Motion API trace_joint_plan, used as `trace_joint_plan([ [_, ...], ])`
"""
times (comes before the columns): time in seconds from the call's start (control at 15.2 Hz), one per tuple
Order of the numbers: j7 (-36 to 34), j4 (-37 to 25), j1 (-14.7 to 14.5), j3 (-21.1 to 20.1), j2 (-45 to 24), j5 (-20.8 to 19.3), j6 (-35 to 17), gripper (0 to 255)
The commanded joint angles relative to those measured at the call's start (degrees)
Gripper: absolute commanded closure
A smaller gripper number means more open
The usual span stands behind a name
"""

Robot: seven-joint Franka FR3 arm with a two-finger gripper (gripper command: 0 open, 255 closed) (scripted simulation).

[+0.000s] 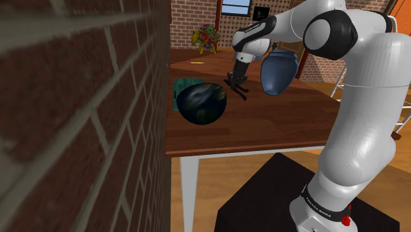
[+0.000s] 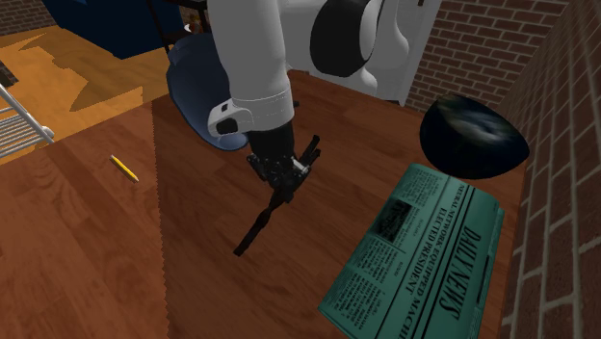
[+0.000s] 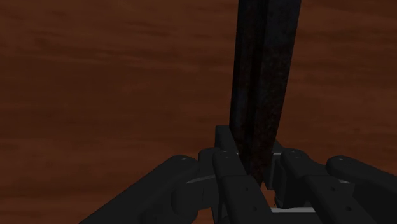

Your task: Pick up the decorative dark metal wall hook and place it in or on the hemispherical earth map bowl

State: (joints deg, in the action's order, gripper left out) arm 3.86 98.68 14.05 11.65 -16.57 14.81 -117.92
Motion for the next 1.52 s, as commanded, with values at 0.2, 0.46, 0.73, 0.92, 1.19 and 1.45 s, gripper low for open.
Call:
trace_joint_plan([
  [0.2, 0.0, 0.0, 0.0, 0.0, 0.0, 0.0, 0.0, 255],
  [0.46, -0.2, -0.5, 0.0, 0.0, 0.2, -0.1, 0.7, 255],
  [0.73, -0.8, -2.5, 0.0, 0.1, 0.9, -0.6, 3.4, 255],
  [0.92, -1.3, -4.2, 0.0, 0.2, 1.4, -0.9, 5.5, 255],
  [1.19, -1.8, -6.7, 0.1, 0.3, 1.8, -1.2, 8.3, 255],
  [1.45, -2.4, -9.4, 0.2, 0.4, 2.0, -1.4, 11.3, 255],
])
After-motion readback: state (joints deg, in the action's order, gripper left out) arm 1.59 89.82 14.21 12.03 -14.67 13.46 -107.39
